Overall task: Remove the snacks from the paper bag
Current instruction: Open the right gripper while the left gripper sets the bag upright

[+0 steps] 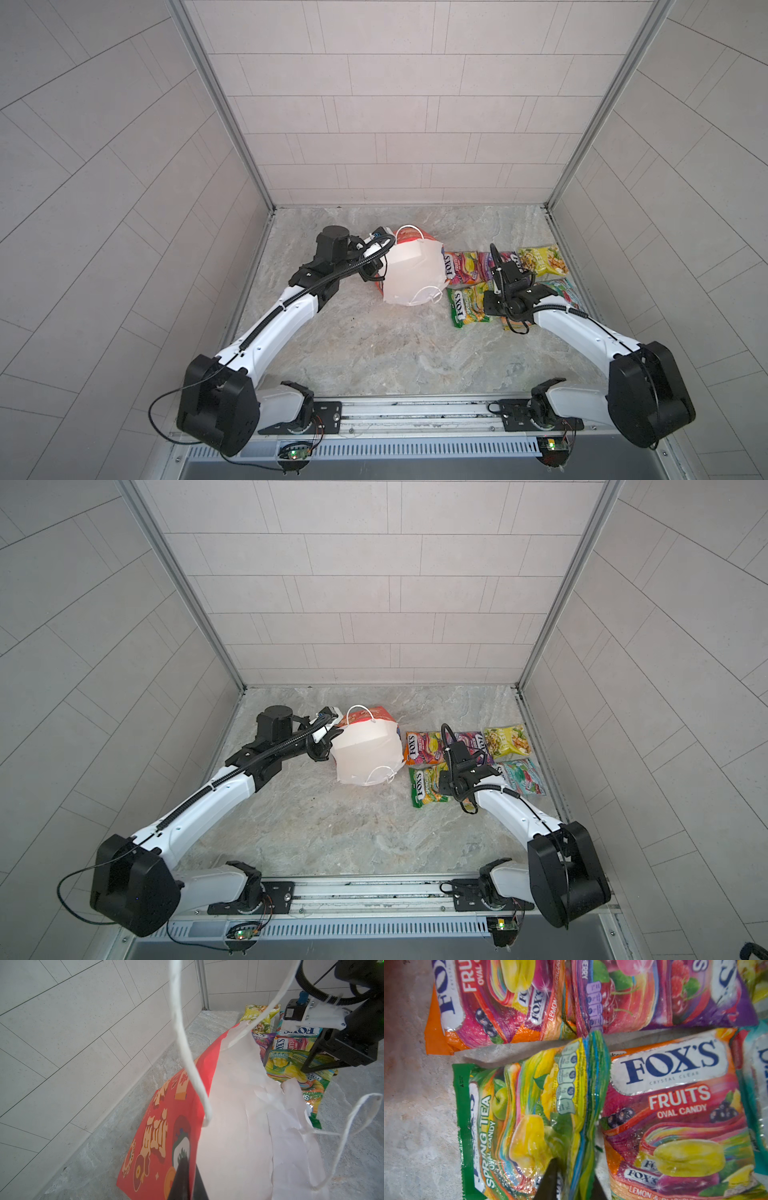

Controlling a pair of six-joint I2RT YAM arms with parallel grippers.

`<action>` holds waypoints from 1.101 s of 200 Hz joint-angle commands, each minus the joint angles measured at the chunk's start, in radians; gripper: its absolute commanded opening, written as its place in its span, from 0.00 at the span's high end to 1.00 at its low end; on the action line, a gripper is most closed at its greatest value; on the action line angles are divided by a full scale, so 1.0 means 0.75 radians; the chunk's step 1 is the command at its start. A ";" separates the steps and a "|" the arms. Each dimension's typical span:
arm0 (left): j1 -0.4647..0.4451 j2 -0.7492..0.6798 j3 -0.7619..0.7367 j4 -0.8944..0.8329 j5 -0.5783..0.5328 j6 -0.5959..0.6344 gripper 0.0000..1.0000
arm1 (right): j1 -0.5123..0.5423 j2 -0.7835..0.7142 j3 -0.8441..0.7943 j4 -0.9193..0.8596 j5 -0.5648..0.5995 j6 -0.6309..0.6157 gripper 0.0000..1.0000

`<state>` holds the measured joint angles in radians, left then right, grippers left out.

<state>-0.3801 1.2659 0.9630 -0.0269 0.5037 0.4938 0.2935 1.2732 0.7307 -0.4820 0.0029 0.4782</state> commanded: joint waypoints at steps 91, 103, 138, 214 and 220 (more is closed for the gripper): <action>-0.002 -0.079 0.101 0.173 -0.262 -0.495 1.00 | -0.003 -0.344 0.047 0.148 0.144 0.008 0.34; -0.004 -0.099 0.105 0.199 -0.380 -0.636 1.00 | 0.001 -0.347 0.038 0.210 0.102 0.020 0.35; -0.005 -0.198 0.087 0.073 -0.641 -0.937 1.00 | 0.083 -0.291 0.053 0.297 0.083 0.037 0.36; -0.023 -0.389 -0.055 -0.144 -0.842 -1.476 1.00 | 0.136 -0.268 0.067 0.329 0.128 0.043 0.36; -0.031 -0.372 -0.044 -0.163 -0.835 -1.506 1.00 | 0.138 -0.265 0.074 0.325 0.135 0.048 0.35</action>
<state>-0.3866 0.9508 0.9287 -0.0753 -0.0937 -0.4568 0.3882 1.0622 0.7673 -0.2356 0.0757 0.4992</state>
